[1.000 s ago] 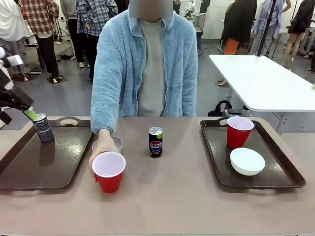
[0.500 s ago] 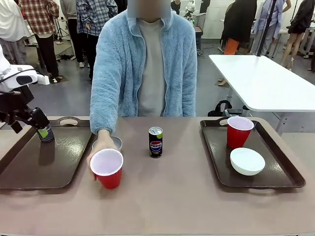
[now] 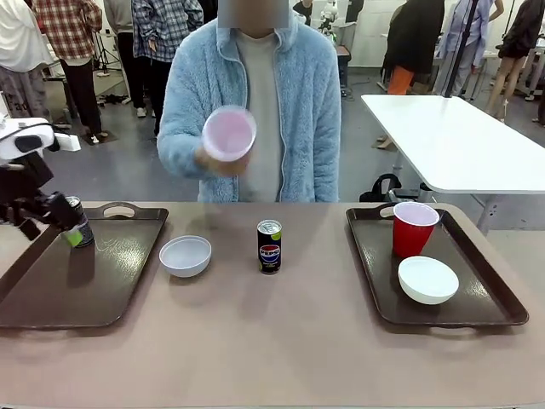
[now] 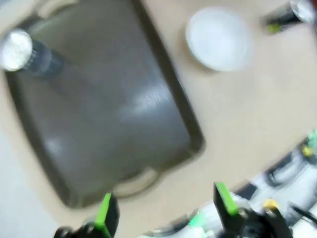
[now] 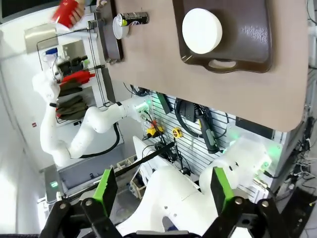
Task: Prepare tableware on both trays.
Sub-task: Pick up a Picnic Bowl from the table and place it on a Handle tray.
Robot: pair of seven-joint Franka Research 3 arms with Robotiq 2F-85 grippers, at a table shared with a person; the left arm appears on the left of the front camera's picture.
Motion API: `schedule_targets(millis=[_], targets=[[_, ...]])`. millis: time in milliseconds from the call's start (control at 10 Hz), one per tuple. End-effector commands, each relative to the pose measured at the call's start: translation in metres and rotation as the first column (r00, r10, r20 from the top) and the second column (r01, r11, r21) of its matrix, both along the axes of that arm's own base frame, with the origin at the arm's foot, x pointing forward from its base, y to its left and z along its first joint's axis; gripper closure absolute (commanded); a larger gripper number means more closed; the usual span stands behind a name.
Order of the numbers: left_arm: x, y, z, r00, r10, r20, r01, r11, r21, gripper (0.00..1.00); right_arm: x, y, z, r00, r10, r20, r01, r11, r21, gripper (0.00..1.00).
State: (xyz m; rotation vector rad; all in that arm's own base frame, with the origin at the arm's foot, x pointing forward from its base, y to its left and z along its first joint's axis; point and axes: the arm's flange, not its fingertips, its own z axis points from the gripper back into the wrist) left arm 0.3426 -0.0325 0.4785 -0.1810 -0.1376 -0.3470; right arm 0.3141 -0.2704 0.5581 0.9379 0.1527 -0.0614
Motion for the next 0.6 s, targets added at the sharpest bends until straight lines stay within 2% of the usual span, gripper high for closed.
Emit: schedule_targets(millis=[0,100,300,400,500], targets=[[-0.069,0.022,0.047,0.987,-0.113,-0.111,0.099,0.988,-0.121,0.0,-0.005,0.001,0.003,1.0,0.004,0.004,-0.004,1.0,-0.006,0.01],[-0.075,0.024,0.046,0.983,-0.124,-0.134,0.107,0.986,-0.128,0.0,-0.005,0.001,0.003,1.0,0.004,0.004,-0.004,1.0,-0.006,0.01],[-0.069,0.02,0.043,0.981,-0.144,-0.133,0.121,0.979,-0.167,0.0,-0.005,0.001,0.003,1.0,0.004,0.004,-0.004,1.0,-0.006,0.01],[-0.066,0.018,0.041,0.983,-0.145,-0.109,0.125,0.978,-0.168,0.0,-0.005,0.001,0.003,1.0,0.004,0.004,-0.004,1.0,-0.006,0.01],[-0.087,0.021,0.049,0.981,-0.141,-0.136,0.121,0.982,-0.145,0.0,-0.005,0.001,0.003,1.0,0.004,0.004,-0.004,1.0,-0.006,0.01]])
